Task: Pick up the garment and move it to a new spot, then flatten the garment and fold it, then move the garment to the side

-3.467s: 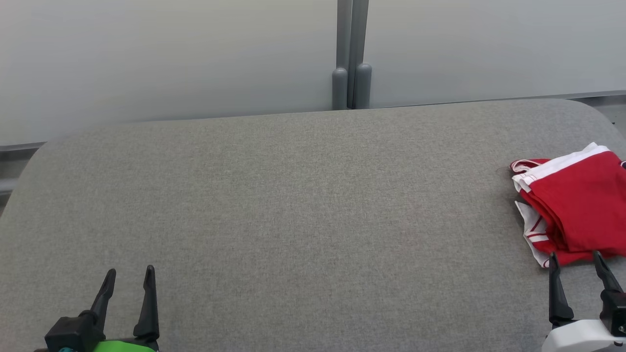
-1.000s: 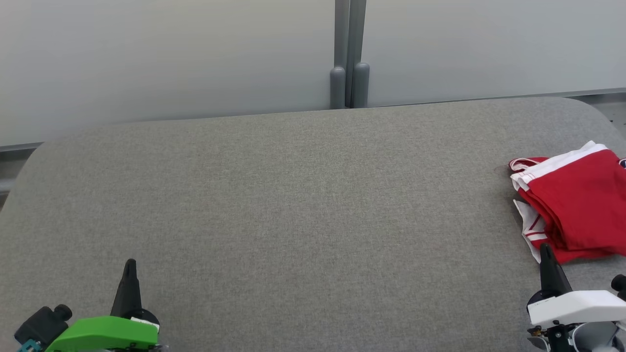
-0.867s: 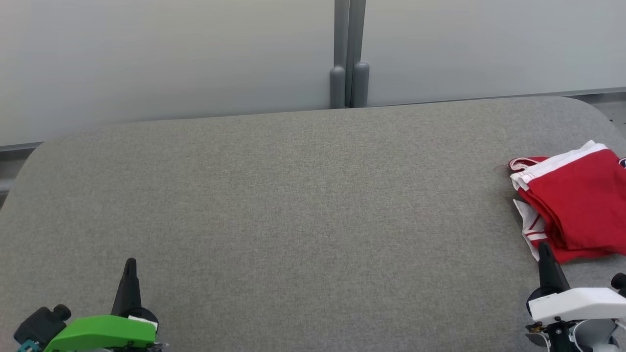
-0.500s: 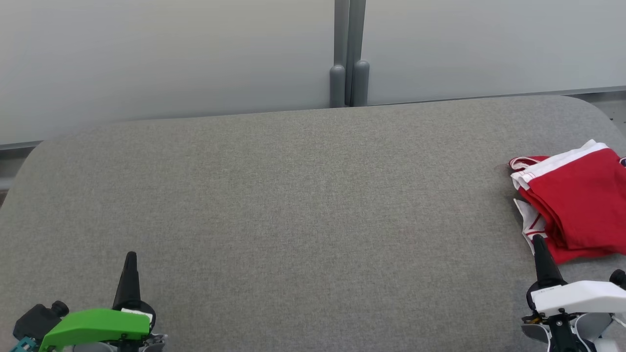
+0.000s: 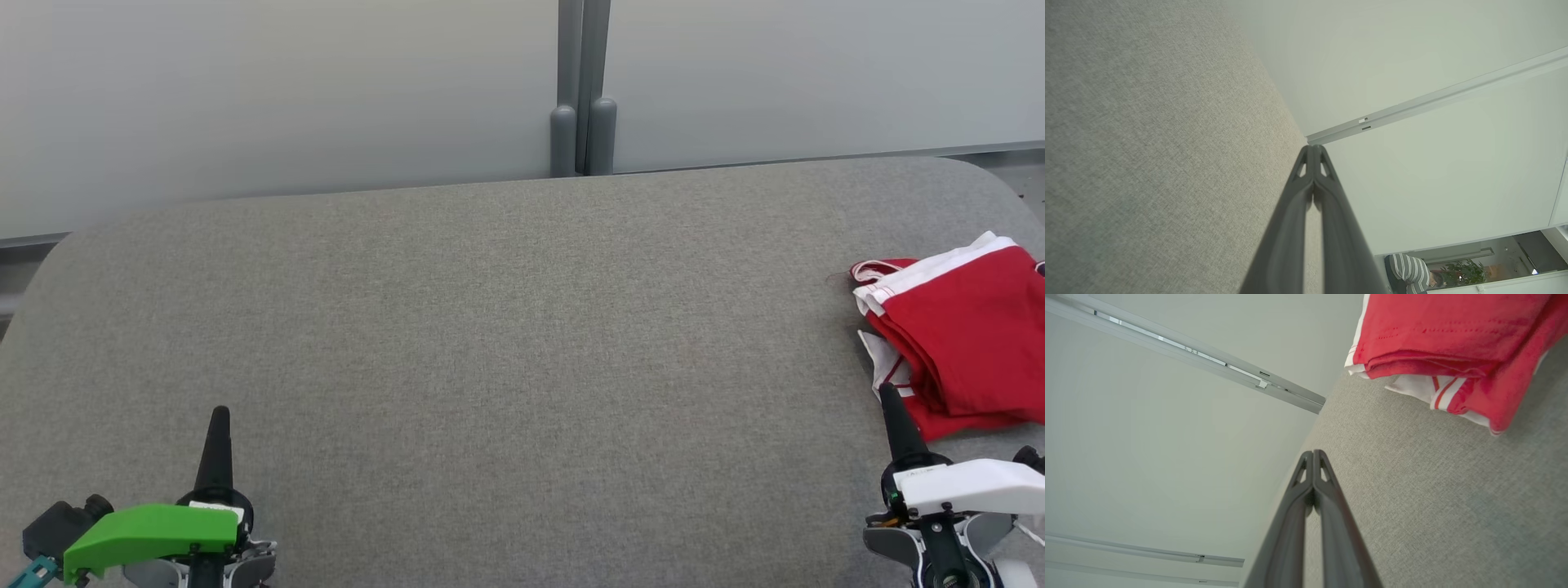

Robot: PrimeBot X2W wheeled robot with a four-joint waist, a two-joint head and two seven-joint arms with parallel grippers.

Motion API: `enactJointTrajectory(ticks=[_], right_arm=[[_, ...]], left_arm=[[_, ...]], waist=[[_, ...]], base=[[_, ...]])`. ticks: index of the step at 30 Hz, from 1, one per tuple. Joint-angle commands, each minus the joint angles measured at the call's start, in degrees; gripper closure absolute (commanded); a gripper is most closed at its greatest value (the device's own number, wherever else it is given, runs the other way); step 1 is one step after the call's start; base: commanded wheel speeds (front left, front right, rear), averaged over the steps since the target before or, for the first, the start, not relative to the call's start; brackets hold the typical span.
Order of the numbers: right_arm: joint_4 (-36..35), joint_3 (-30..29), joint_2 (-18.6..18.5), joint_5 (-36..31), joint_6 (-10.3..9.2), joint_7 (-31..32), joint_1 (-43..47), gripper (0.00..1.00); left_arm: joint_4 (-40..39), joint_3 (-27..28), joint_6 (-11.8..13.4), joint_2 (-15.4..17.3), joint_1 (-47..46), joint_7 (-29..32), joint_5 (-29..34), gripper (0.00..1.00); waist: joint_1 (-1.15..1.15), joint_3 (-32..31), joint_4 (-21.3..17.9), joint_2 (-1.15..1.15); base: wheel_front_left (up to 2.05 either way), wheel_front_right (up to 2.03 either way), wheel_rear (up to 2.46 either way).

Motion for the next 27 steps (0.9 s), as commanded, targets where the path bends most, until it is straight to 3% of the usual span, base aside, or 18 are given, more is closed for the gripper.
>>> enactJointTrajectory(ticks=[1,27], right_arm=[[-0.14,0.16,-0.42,1.74,0.05,0.33,-1.24,1.00],[0.84,0.99,-0.60,16.36,0.03,3.75,-3.20,1.00]], left_arm=[[-0.49,0.31,-0.12,-0.09,-1.47,0.29,-1.31,1.00],[-0.49,0.95,-0.16,-0.76,-3.28,3.19,-12.45,1.00]], waist=[[0.00,0.02,0.00,0.10],[0.00,0.49,-0.01,0.13]], base=[[0.00,0.00,0.00],[0.00,0.00,0.00]])
